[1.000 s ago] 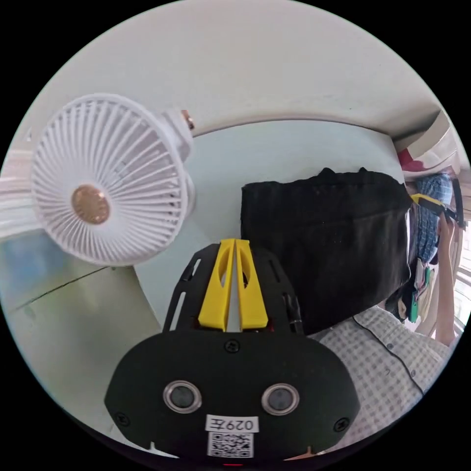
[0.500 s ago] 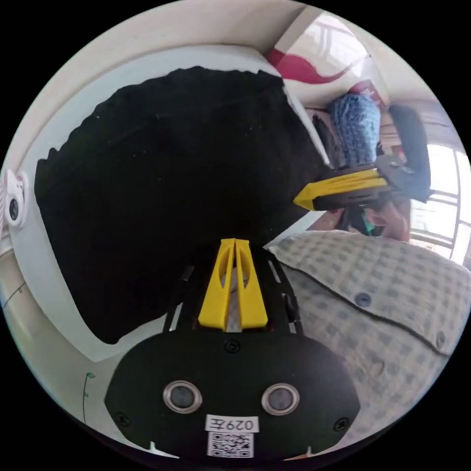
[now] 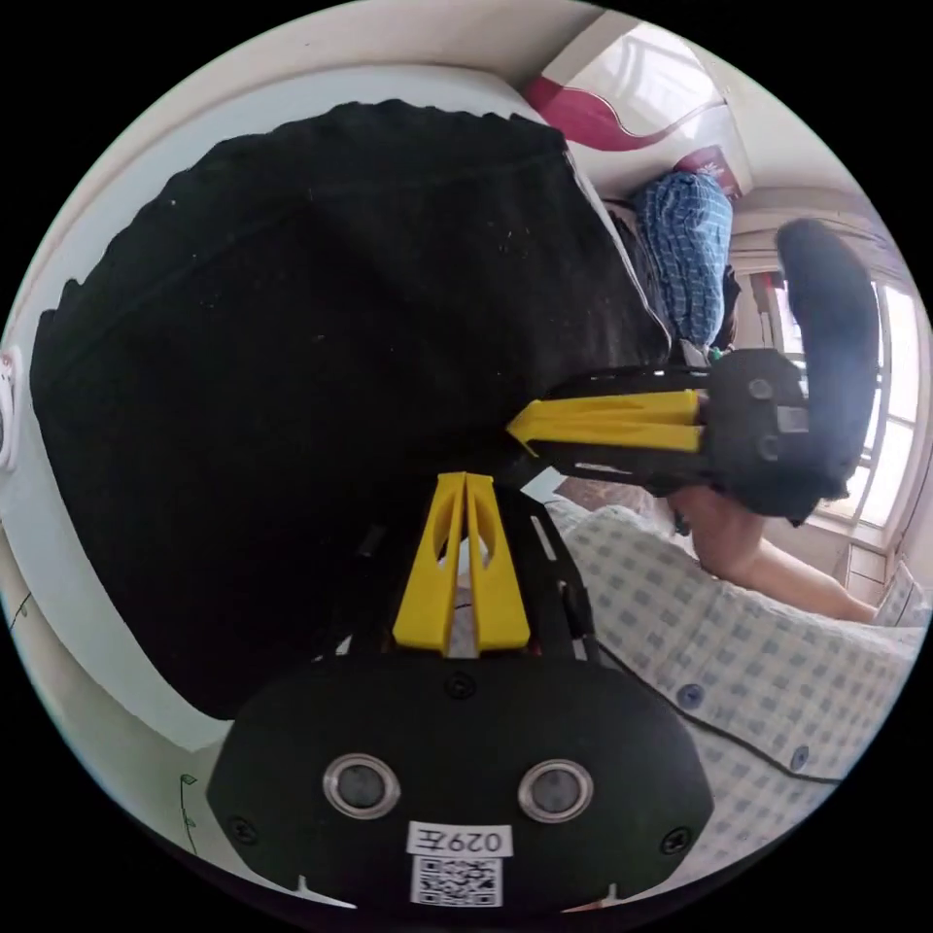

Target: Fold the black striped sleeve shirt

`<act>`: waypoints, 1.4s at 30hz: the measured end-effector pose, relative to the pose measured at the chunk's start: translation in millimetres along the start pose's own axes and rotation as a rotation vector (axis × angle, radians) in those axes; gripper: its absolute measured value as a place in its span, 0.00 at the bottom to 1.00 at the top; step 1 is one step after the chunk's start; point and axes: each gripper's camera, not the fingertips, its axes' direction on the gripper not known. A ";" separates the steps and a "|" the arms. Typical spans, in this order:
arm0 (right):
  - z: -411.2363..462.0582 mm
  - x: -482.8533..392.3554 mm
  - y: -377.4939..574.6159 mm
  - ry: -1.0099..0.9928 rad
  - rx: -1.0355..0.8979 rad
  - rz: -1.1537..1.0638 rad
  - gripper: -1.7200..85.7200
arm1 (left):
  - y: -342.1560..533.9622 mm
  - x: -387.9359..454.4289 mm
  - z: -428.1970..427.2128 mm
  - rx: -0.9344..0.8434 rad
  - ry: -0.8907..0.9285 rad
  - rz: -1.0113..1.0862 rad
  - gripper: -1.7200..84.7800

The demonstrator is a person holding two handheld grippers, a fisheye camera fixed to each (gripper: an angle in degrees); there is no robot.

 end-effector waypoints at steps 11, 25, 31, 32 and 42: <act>-4.6 -49.0 -13.2 0.049 0.012 0.192 0.01 | 147.5 -103.2 -42.4 -0.022 -0.021 -0.151 0.01; -15.1 -6.2 104.2 0.095 0.052 0.719 0.01 | 212.8 -93.7 -103.7 -0.013 -0.195 -0.071 0.01; -29.9 -23.0 98.8 0.233 0.093 0.764 0.01 | 257.0 -93.6 -161.8 0.051 -0.279 -0.068 0.01; -16.7 -17.5 93.0 0.171 0.046 0.760 0.01 | 261.7 -106.5 -156.7 0.005 -0.263 -0.082 0.01; -62.6 -270.0 2.5 -0.089 0.253 -0.002 0.01 | 378.6 -189.0 -235.7 0.167 0.047 -0.283 0.01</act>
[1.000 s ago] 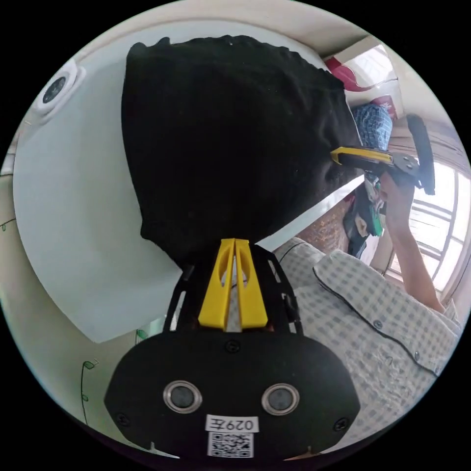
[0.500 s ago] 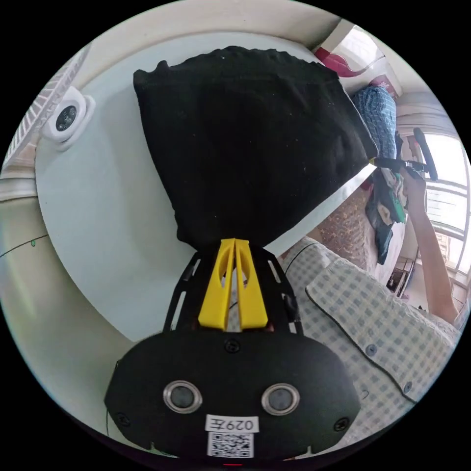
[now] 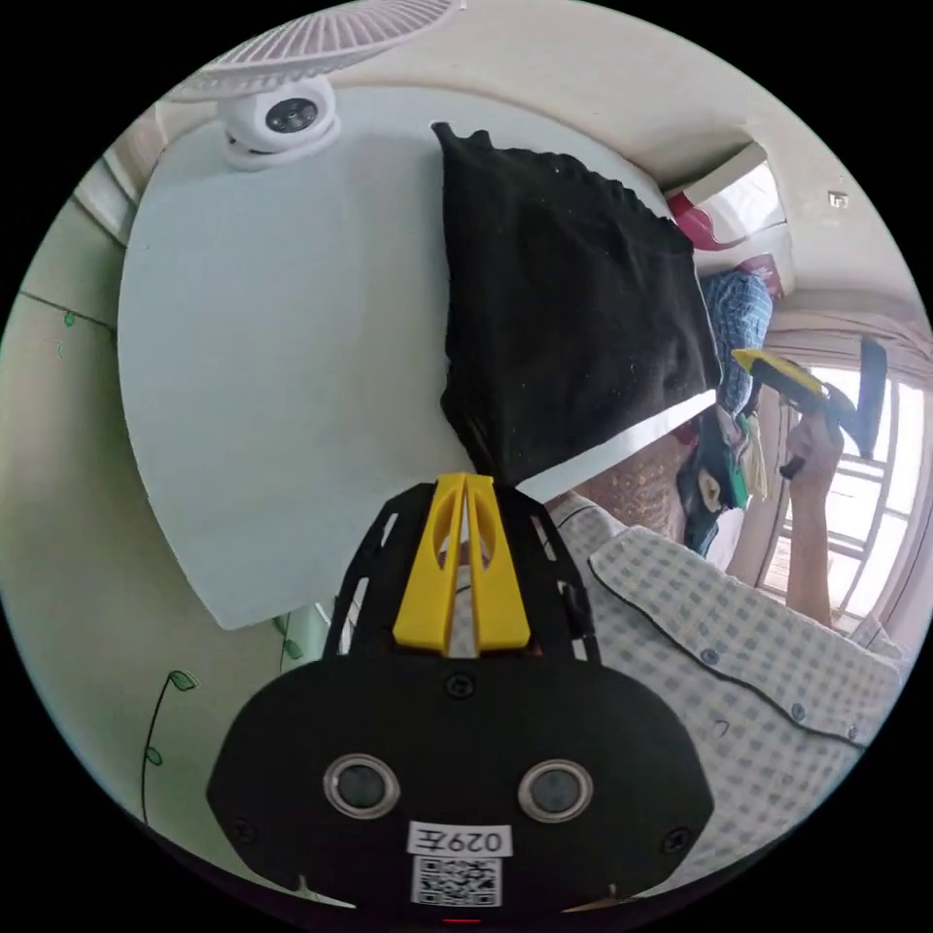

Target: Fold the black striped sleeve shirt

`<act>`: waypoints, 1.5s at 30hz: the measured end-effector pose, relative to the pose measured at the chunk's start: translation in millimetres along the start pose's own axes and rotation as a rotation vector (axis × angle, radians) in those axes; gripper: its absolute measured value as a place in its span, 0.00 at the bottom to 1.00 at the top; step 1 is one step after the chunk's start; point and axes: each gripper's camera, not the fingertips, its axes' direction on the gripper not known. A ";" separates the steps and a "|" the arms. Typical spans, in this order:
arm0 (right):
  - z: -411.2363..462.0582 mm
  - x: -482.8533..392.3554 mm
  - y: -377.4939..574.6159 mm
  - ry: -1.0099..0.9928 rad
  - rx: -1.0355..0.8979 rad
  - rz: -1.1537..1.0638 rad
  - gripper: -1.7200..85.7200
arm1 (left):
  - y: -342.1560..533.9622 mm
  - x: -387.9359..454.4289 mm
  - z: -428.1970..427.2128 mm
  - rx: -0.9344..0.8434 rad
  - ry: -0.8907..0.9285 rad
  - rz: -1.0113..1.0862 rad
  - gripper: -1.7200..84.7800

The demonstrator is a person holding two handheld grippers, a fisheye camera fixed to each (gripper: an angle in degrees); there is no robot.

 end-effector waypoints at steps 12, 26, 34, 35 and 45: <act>158.6 -183.7 -50.2 0.080 -0.401 -0.399 0.15 | 136.2 -104.7 -72.4 0.193 0.374 -0.253 0.01; 83.4 -140.6 -29.8 0.179 -0.332 -0.293 0.04 | 146.7 -131.9 -88.2 0.198 0.458 -0.222 0.01; -134.4 84.2 8.7 -0.596 0.133 0.128 0.03 | 131.1 -133.5 -73.3 0.135 0.457 -0.206 0.01; -180.1 117.1 34.2 -0.607 0.239 0.164 0.03 | 126.1 -131.8 -69.5 0.119 0.453 -0.200 0.01; -275.9 407.7 292.6 -0.399 0.273 0.892 0.03 | 33.2 -61.2 -10.2 -0.056 0.399 -0.039 0.01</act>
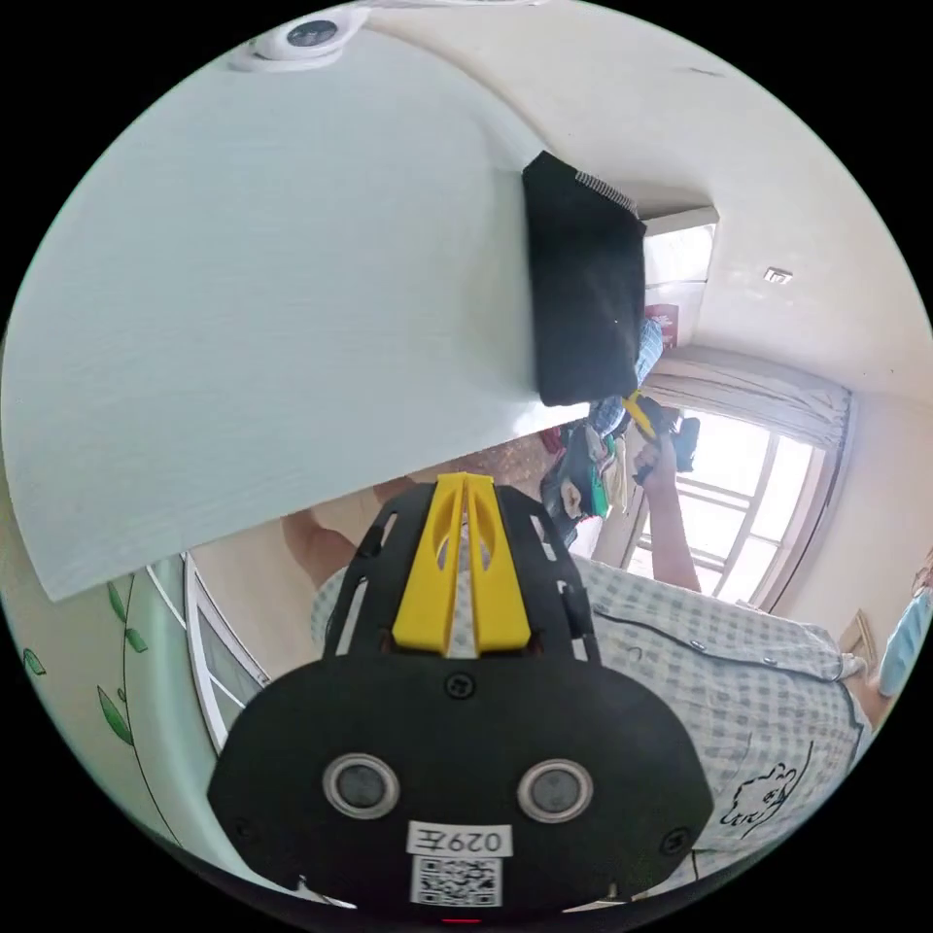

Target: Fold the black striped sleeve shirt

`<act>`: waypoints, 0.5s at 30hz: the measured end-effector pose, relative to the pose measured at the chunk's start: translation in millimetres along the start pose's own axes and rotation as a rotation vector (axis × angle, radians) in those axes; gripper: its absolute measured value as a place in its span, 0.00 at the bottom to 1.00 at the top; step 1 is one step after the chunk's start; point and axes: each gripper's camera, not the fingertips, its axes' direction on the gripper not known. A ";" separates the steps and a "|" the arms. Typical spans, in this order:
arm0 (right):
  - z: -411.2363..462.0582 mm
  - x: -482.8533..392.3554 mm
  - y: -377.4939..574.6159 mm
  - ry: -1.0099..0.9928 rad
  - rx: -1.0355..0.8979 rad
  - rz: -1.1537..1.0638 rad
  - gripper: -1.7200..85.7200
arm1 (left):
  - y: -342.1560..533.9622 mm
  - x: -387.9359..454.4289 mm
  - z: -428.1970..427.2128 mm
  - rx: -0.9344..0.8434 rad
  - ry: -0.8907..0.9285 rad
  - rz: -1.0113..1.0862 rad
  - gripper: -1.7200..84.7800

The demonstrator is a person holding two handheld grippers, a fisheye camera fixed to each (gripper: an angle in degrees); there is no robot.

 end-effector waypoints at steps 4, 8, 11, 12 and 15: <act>-31.0 40.7 -5.8 -0.202 -0.015 0.055 0.03 | -29.2 33.7 27.1 0.010 -0.030 0.067 0.01; -84.8 66.4 -2.4 -0.382 -0.012 0.125 0.03 | -59.0 49.2 60.4 0.056 0.052 0.118 0.06; -130.9 68.9 -3.4 -0.371 -0.032 0.108 0.02 | -87.1 44.9 90.6 0.047 0.156 0.108 0.18; -154.4 58.7 -4.5 -0.338 -0.015 0.062 0.02 | -98.0 42.0 101.7 0.053 0.179 0.109 0.20; -194.2 8.7 -16.3 -0.340 -0.002 -0.121 0.02 | -128.4 25.1 134.1 0.045 0.186 0.073 0.22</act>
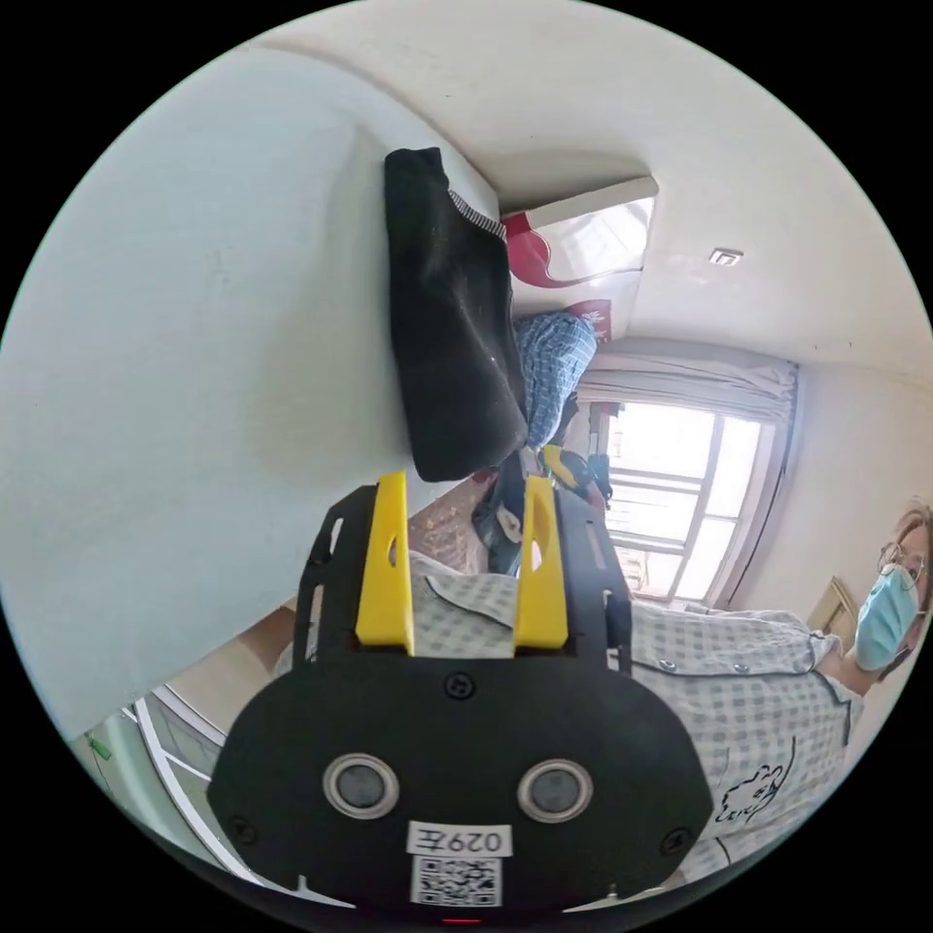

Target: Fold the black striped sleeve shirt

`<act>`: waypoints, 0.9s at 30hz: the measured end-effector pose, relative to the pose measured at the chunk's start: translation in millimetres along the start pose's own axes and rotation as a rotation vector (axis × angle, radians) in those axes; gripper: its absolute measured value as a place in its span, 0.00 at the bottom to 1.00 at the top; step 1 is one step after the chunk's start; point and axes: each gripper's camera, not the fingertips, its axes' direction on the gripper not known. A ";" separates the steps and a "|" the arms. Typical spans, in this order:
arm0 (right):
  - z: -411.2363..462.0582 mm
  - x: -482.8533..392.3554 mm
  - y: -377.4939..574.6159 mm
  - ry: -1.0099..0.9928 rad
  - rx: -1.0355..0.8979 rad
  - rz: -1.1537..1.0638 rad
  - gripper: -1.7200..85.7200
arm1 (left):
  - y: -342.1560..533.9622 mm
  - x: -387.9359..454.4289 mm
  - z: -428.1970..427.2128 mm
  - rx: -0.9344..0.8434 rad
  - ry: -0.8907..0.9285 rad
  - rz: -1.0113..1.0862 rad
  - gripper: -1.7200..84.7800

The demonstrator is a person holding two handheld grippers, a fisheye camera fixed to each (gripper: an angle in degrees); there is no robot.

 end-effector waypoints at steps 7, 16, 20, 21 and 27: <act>95.0 -101.8 -62.3 0.089 -0.415 -0.274 0.01 | -54.4 -56.8 80.7 -0.094 0.084 -0.079 0.29; 102.6 -166.8 -55.3 0.300 -0.506 -0.301 0.01 | -83.2 -113.2 148.7 -0.103 0.142 -0.081 0.23; 77.9 -197.8 -43.5 0.318 -0.436 -0.238 0.01 | -96.3 -135.2 171.1 -0.142 0.145 -0.067 0.23; 70.8 -206.6 -39.5 0.321 -0.419 -0.222 0.01 | -102.1 -139.5 178.7 -0.173 0.135 -0.053 0.23; 31.3 -246.2 -13.0 0.297 -0.304 -0.130 0.01 | -126.6 -154.5 218.1 -0.332 0.052 0.027 0.24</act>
